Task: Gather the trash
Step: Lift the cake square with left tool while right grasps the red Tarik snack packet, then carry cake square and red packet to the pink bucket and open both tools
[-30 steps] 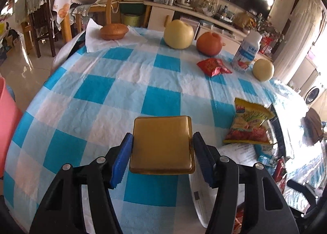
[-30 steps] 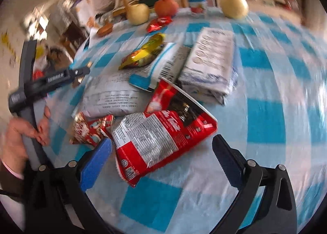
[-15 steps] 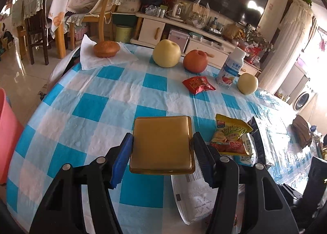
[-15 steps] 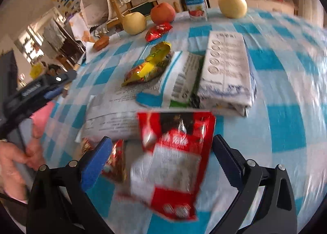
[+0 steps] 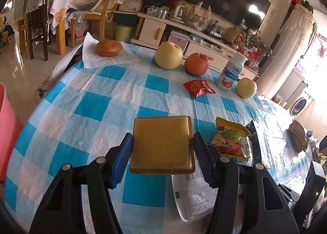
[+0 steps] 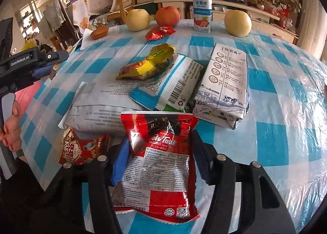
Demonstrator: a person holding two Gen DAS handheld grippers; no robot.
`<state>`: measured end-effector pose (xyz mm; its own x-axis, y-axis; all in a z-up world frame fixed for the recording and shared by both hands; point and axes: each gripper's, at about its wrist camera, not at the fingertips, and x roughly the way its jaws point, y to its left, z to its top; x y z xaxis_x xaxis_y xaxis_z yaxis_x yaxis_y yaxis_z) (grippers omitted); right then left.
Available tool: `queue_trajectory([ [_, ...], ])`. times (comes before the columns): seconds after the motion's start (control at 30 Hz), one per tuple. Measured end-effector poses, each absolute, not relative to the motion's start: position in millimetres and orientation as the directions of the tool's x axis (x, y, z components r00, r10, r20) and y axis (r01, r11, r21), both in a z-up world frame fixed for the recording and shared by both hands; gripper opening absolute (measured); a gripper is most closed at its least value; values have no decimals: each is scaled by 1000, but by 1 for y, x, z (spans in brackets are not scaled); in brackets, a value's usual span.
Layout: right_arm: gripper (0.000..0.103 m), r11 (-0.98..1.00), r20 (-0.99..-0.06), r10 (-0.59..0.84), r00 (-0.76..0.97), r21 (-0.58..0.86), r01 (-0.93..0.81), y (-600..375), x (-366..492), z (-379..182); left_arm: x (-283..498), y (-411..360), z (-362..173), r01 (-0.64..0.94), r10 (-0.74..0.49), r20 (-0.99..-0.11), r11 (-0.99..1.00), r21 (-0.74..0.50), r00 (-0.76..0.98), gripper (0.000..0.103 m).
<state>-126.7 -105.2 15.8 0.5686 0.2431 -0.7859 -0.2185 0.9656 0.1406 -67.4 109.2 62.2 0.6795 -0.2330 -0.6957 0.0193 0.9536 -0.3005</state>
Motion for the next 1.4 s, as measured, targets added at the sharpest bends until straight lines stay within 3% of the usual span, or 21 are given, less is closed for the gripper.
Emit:
queue_trajectory([
  [0.5, 44, 958, -762, 263, 592, 136, -251, -98, -141, 33, -75, 108, 64, 37, -247, -682, 951, -307, 689, 61],
  [0.9, 41, 960, -720, 261, 643, 121, -254, -94, -152, 57, -84, 115, 76, 42, -267, -653, 940, -339, 709, 61],
  [1.4, 41, 922, -652, 383, 654, 221, -319, -63, -156, 100, -91, 155, 93, -34, -222, -599, 922, -385, 770, 61],
])
